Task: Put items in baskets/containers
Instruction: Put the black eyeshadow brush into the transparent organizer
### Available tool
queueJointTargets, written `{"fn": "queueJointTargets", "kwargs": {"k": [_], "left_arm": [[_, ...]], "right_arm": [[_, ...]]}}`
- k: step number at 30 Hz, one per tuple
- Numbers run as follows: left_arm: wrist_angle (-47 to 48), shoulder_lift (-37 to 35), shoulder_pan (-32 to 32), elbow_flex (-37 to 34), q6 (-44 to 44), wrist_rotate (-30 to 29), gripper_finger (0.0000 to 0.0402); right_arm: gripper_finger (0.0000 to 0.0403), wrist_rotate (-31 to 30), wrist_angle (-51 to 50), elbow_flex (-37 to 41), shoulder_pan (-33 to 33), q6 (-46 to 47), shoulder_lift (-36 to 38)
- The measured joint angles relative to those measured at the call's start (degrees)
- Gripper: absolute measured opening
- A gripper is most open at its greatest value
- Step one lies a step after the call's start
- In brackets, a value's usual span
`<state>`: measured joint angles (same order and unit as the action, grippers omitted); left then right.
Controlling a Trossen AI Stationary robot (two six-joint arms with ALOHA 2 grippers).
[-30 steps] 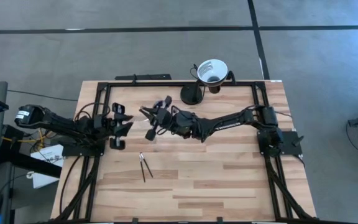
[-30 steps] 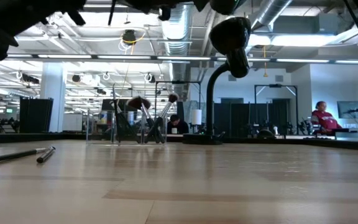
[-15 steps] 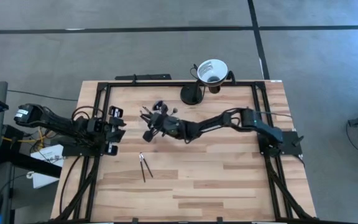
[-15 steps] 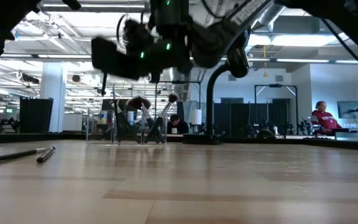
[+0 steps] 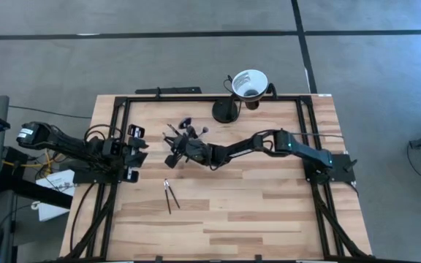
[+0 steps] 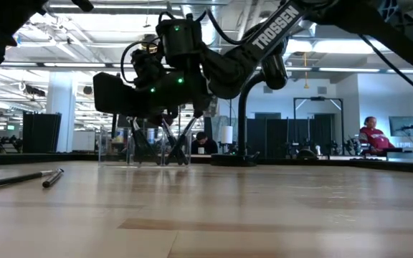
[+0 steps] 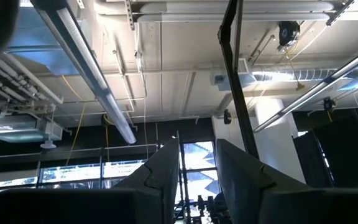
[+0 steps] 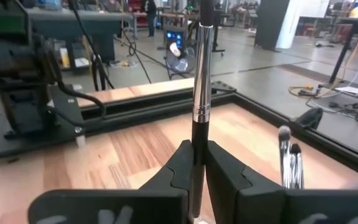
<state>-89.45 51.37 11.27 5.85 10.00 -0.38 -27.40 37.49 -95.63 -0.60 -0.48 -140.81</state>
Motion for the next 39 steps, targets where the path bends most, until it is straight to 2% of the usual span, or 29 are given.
{"fn": "queueJointTargets", "kwargs": {"k": [3, 11, 20, 31, 39], "left_arm": [[0.0, 0.0, 0.0, 0.0, 0.0, 0.02, 0.0105], [0.0, 0.0, 0.0, 0.02, 0.0, 0.0, 0.0105], [0.0, 0.0, 0.0, 0.02, 0.02, 0.0, 0.0105], [0.02, 0.0, -0.01, 0.04, 0.02, 0.0, 0.0105], [0.02, 0.0, -0.02, 0.04, 0.02, 0.01, 0.0105]], "right_arm": [[0.0029, -0.04, -1.11, -0.1, -0.29, -1.48, 0.15], [0.0091, -0.08, -0.75, -0.12, -0.29, -2.87, 0.39], [0.0139, 0.03, -0.67, -0.49, -0.18, -2.98, 1.62], [0.0204, 0.24, -6.49, -0.42, -0.8, -3.0, 4.11], [0.0217, 0.23, -6.41, -0.4, -0.4, -7.79, 6.73]]}}
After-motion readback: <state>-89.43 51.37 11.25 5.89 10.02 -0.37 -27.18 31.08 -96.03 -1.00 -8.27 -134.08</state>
